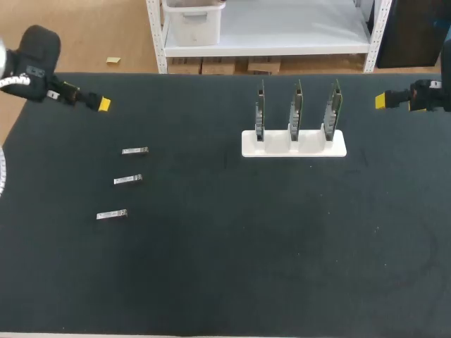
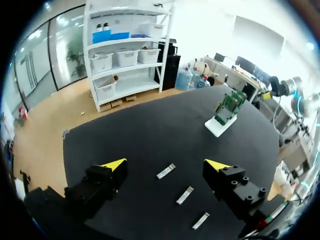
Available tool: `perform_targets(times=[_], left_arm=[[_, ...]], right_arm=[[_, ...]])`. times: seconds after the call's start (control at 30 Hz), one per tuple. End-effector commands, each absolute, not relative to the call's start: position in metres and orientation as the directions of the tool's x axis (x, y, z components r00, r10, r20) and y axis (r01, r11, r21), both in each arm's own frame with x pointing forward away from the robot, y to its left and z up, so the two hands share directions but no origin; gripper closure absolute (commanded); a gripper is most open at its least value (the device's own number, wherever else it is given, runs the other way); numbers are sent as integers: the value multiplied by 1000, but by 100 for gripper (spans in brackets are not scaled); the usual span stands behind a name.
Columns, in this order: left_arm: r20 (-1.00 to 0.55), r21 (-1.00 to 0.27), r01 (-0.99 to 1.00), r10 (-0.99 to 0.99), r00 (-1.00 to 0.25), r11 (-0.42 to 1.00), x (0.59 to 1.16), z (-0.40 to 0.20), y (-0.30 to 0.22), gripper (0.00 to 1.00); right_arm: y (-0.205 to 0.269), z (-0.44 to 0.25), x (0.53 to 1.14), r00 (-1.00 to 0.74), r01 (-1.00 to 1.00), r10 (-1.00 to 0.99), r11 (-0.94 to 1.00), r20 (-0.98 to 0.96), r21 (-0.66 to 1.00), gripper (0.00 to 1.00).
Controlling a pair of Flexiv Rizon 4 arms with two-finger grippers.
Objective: Pick up the optical module with the left hand, and insert it into the network port with the right hand.
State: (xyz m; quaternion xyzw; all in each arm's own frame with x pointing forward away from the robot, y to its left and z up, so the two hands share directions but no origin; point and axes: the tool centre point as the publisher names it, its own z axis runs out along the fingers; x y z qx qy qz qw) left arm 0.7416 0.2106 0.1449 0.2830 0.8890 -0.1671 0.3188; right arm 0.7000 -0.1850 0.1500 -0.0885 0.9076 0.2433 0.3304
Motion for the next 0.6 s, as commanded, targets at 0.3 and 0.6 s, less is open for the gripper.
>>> perform_targets(times=[0.3,0.6], left_arm=[[-484,-30,817,707,-516,576,769,137,204,0],[-392,5,907,836,-385,420,776,104,207,0]], right_arm=[[-185,150,700,-766,-321,0,866,-643,383,0],[-185,150,700,-766,-321,0,866,-643,383,0]])
